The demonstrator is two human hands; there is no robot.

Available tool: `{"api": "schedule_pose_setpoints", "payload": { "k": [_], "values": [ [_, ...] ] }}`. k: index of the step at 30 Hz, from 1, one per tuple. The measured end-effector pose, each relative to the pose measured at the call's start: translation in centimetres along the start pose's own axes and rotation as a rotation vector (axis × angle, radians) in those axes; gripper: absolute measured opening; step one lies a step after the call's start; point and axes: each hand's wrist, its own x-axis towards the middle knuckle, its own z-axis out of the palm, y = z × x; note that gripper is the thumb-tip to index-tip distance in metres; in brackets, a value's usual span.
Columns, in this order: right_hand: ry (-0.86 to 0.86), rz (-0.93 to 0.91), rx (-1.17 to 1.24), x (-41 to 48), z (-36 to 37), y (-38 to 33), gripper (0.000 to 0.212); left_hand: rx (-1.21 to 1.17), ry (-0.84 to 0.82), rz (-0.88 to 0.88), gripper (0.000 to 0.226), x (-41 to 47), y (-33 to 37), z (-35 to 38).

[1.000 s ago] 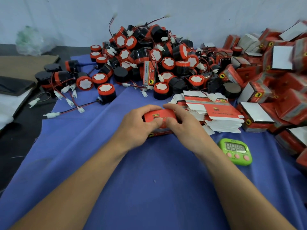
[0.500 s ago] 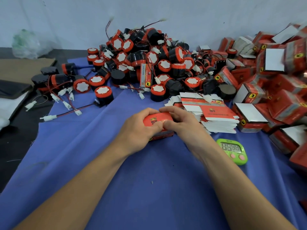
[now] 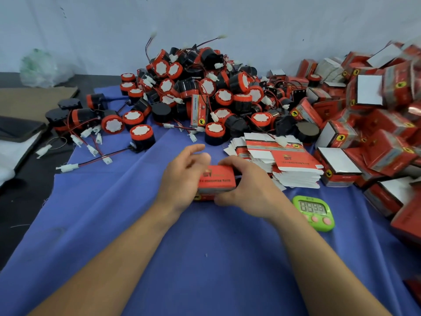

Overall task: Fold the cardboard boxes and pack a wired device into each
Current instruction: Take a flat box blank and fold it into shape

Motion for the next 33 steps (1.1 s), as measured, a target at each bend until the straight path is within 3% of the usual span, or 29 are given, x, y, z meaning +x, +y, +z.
{"api": "schedule_pose_setpoints", "payload": {
  "k": [2,3,4,6,7,8,10,14,16,18,20,26,31,33],
  "values": [
    [-0.088,-0.059,-0.031,-0.3,-1.2,-0.1,0.058,-0.157,0.069,-0.026,0.021,0.5,0.2,-0.2],
    [-0.066,-0.109,0.092,-0.4,-2.1,-0.1,0.058,-0.190,0.091,-0.045,0.023,0.8,0.2,-0.2],
    [0.027,-0.150,0.360,-0.4,-3.2,-0.1,0.056,-0.205,0.104,-0.064,0.027,1.0,0.2,-0.2],
    [0.226,-0.161,1.118,-0.5,-5.2,-0.2,0.045,-0.185,0.108,-0.080,0.027,1.3,0.0,-0.1],
    [0.289,-0.161,1.337,-0.6,-6.0,0.1,0.049,-0.151,0.094,-0.072,0.026,1.2,-0.1,-0.1],
    [0.331,-0.143,1.370,-0.6,-6.5,0.4,0.062,-0.116,0.079,-0.061,0.025,1.1,-0.3,0.0],
    [0.421,-0.092,1.081,-0.7,-6.6,0.9,0.079,-0.065,0.066,-0.044,0.022,1.1,-0.5,0.1],
    [0.618,0.121,0.212,-0.3,-5.3,1.8,0.065,-0.034,0.054,-0.059,0.020,1.1,-0.6,-0.1],
    [0.496,0.258,-0.310,0.2,-4.3,2.5,0.061,-0.029,0.043,-0.064,0.021,1.1,-0.5,-0.2],
    [0.333,0.295,-0.602,0.5,-3.2,2.7,0.053,-0.020,0.033,-0.064,0.022,0.9,-0.4,-0.3],
    [0.319,0.262,-0.652,0.4,-2.6,2.2,0.043,0.004,0.024,-0.056,0.021,0.9,-0.4,-0.3],
    [0.340,0.150,-0.684,-0.1,-2.5,1.0,0.050,0.066,0.014,-0.042,0.027,1.1,-0.6,-0.3],
    [0.763,-0.006,-0.392,-0.8,-2.0,-0.6,0.037,0.072,-0.015,-0.037,0.056,1.1,-0.7,-0.3],
    [0.859,-0.057,-0.281,-1.0,-1.6,-1.1,0.036,0.068,-0.011,-0.015,0.061,1.0,-0.6,-0.3]
  ]
}}
